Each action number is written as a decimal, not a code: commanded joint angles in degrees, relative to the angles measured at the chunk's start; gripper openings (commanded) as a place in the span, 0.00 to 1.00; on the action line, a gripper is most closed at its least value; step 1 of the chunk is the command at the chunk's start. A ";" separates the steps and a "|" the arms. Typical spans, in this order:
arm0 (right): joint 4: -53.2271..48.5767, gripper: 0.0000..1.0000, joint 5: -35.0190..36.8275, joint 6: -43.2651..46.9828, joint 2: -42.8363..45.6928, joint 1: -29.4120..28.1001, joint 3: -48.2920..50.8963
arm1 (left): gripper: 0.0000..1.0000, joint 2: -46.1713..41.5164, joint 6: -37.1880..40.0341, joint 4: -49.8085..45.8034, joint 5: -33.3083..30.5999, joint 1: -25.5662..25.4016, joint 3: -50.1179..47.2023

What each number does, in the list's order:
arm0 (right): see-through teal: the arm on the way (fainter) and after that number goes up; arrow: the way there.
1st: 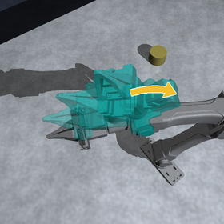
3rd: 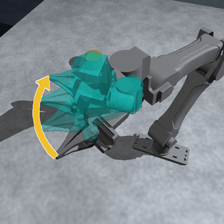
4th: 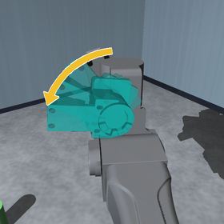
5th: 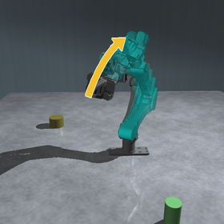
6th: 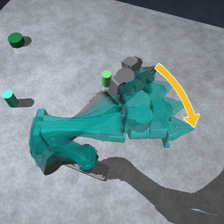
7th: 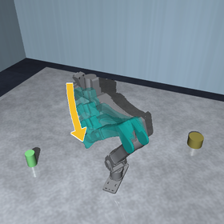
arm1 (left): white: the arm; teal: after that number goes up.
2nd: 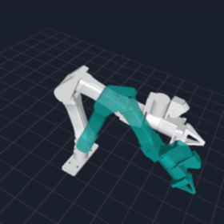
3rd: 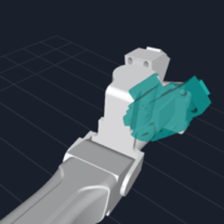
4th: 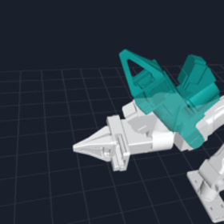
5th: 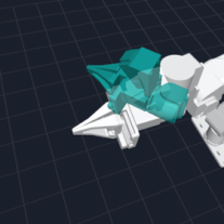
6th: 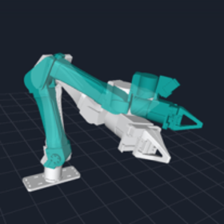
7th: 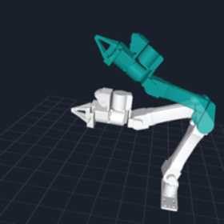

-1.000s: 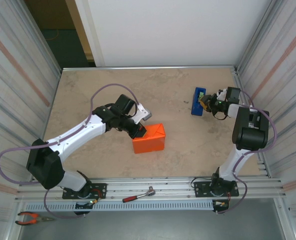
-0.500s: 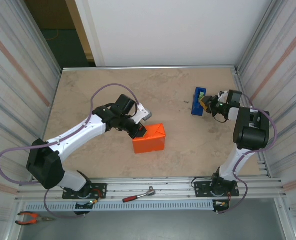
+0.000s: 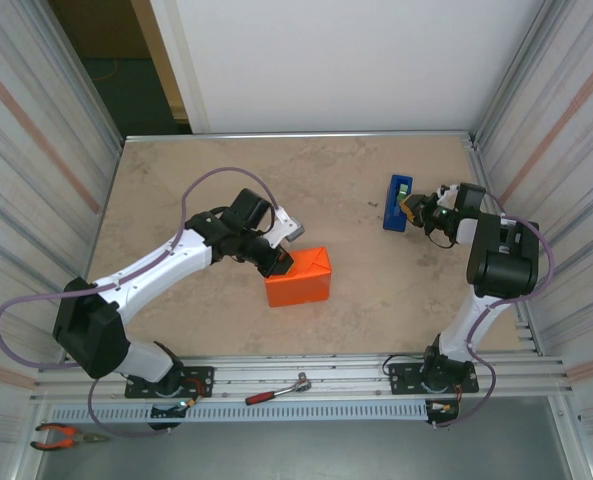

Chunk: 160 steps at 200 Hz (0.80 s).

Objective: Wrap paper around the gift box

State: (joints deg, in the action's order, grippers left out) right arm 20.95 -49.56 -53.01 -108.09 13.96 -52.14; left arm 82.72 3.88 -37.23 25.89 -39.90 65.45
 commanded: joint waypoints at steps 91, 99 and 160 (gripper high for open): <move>3.31 0.00 -1.14 -6.25 1.98 -0.05 1.88 | 0.00 5.00 0.87 -5.47 -2.15 -1.50 -3.65; 3.39 0.00 -1.16 -6.72 2.89 -0.24 1.74 | 0.00 5.08 0.87 -5.48 -2.12 -1.50 -3.58; 0.29 0.00 -0.16 -6.93 9.11 -2.01 0.89 | 0.00 5.09 0.87 -5.49 -2.11 -1.58 -3.57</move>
State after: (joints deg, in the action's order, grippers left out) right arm 22.70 -48.60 -58.57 -102.85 12.80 -50.94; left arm 83.05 3.88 -37.23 25.91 -39.88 65.45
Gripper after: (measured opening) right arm 0.042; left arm 0.051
